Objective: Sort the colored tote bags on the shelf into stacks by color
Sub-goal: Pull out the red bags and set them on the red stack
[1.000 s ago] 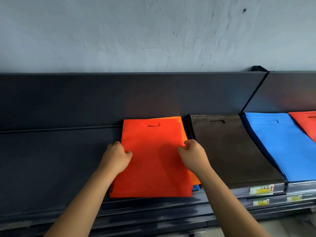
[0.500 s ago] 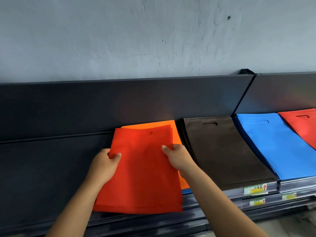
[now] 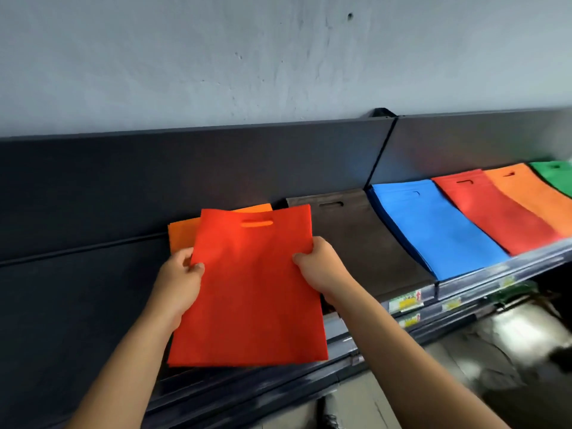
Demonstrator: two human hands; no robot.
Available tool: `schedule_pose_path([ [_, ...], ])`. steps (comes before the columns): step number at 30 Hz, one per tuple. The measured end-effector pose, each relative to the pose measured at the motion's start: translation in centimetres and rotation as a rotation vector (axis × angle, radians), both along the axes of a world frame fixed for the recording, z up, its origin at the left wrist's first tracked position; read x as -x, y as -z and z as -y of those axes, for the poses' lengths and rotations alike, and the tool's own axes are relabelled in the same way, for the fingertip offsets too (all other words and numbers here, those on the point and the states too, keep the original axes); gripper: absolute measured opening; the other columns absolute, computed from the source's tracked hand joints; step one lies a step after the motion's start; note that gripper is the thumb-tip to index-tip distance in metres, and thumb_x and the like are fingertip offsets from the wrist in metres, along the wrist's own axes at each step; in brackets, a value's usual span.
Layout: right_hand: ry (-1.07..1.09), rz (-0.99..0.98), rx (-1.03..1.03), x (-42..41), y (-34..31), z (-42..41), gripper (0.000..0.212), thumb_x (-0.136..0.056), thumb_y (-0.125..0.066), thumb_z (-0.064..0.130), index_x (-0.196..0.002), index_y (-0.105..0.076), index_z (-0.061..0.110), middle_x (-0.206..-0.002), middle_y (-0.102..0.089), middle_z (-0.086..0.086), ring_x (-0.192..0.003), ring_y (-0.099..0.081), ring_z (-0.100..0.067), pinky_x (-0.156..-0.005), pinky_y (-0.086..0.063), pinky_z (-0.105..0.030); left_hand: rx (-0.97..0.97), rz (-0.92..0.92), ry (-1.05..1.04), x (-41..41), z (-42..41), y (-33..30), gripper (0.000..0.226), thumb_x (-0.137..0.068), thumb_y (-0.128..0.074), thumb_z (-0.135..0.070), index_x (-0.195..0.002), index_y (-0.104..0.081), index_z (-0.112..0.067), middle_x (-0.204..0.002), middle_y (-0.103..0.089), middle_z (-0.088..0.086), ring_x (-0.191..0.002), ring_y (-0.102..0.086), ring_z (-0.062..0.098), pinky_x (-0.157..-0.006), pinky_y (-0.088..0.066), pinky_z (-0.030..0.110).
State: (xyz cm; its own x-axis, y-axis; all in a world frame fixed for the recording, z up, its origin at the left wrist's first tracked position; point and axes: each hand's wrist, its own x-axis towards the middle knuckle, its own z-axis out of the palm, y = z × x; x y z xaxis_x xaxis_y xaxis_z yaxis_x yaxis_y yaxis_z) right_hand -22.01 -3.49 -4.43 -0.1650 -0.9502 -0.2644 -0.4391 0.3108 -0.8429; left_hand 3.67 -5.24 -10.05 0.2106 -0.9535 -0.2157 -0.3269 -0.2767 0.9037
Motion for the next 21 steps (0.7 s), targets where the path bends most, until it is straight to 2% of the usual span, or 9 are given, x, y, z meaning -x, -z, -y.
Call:
schedule_pose_path([
  [1, 0.022, -0.002, -0.001, 0.9, -0.2, -0.2, 0.037, -0.086, -0.053, 0.007, -0.111, -0.054, -0.021, -0.086, -0.067, -0.031, -0.067, -0.062, -0.038, -0.062, -0.054, -0.056, 0.01, 0.008, 0.016, 1.0, 0.3, -0.1, 0.029, -0.104, -0.056, -0.018, -0.128, -0.061, -0.034, -0.106, -0.071, -0.006, -0.09, -0.07, 0.016, -0.083, -0.058, 0.038],
  [2, 0.061, 0.0, 0.002, 1.9, -0.4, -0.5, 0.037, -0.087, -0.054, 0.006, -0.113, -0.055, -0.02, -0.086, -0.068, -0.03, -0.069, -0.065, -0.043, -0.063, -0.055, -0.055, 0.013, 0.014, 0.038, 2.1, 0.6, -0.1, 0.028, -0.104, -0.057, -0.018, -0.127, -0.06, -0.035, -0.105, -0.072, -0.005, -0.089, -0.07, 0.016, -0.082, -0.057, 0.038],
  [4, 0.139, 0.022, 0.002, 4.0, -0.7, -1.1, 0.032, -0.092, -0.057, 0.007, -0.116, -0.058, -0.016, -0.103, -0.071, -0.034, -0.084, -0.071, -0.05, -0.072, -0.06, -0.059, 0.009, 0.007, 0.071, 4.1, 1.2, -0.2, 0.029, -0.102, -0.058, -0.019, -0.129, -0.061, -0.032, -0.109, -0.073, 0.002, -0.092, -0.071, 0.021, -0.088, -0.059, 0.044],
  [7, 0.22, 0.064, 0.012, 7.3, -0.2, -2.1, 0.03, -0.096, -0.06, 0.012, -0.121, -0.061, -0.004, -0.109, -0.071, -0.031, -0.08, -0.072, -0.036, -0.073, -0.062, -0.046, -0.005, -0.032, 0.11, 7.0, 1.7, -0.5, 0.036, -0.102, -0.059, -0.02, -0.137, -0.057, -0.028, -0.114, -0.074, 0.008, -0.098, -0.073, 0.027, -0.094, -0.058, 0.052],
  [9, 0.266, 0.1, -0.004, 9.8, 0.2, -3.0, 0.025, -0.097, -0.063, 0.021, -0.12, -0.062, 0.01, -0.104, -0.076, -0.016, -0.088, -0.077, -0.031, -0.082, -0.066, -0.051, 0.013, -0.023, 0.133, 9.7, 1.4, -1.1, 0.038, -0.102, -0.06, -0.019, -0.138, -0.055, -0.03, -0.116, -0.073, 0.009, -0.103, -0.072, 0.029, -0.096, -0.057, 0.053],
  [11, 0.302, 0.133, 0.007, 12.3, 0.2, -3.6, 0.023, -0.097, -0.064, 0.026, -0.117, -0.063, 0.016, -0.103, -0.076, -0.007, -0.089, -0.078, -0.026, -0.085, -0.065, -0.052, 0.041, -0.018, 0.159, 12.6, 1.1, -1.9, 0.035, -0.101, -0.06, -0.017, -0.133, -0.058, -0.032, -0.116, -0.072, 0.01, -0.104, -0.071, 0.029, -0.096, -0.057, 0.051],
  [14, 0.352, 0.144, 0.046, 17.4, -0.1, -4.9, 0.009, -0.097, -0.064, 0.025, -0.105, -0.063, 0.021, -0.102, -0.076, -0.009, -0.091, -0.077, -0.028, -0.087, -0.064, -0.051, 0.066, -0.039, 0.205, 18.6, 0.9, -2.9, 0.03, -0.101, -0.059, -0.01, -0.123, -0.059, -0.031, -0.105, -0.074, 0.008, -0.091, -0.073, 0.027, -0.088, -0.058, 0.047],
  [17, 0.429, 0.097, 0.049, 23.6, -0.1, -6.8, 0.017, -0.095, -0.066, 0.029, -0.108, -0.063, 0.018, -0.1, -0.074, -0.004, -0.088, -0.075, -0.023, -0.085, -0.063, -0.047, 0.079, -0.093, 0.244, 25.2, 0.2, -3.4, 0.032, -0.101, -0.059, -0.008, -0.125, -0.059, -0.029, -0.102, -0.076, 0.007, -0.084, -0.074, 0.025, -0.08, -0.06, 0.045],
  [21, 0.534, 0.138, 0.076, 33.0, 0.5, -9.4, 0.017, -0.091, -0.068, 0.029, -0.103, -0.066, 0.017, -0.095, -0.077, -0.004, -0.082, -0.076, -0.023, -0.082, -0.065, -0.047, 0.091, -0.113, 0.321, 34.7, -1.2, -3.8, 0.032, -0.101, -0.058, -0.005, -0.123, -0.06, -0.028, -0.094, -0.077, 0.001, -0.077, -0.074, 0.018, -0.067, -0.057, 0.032],
])
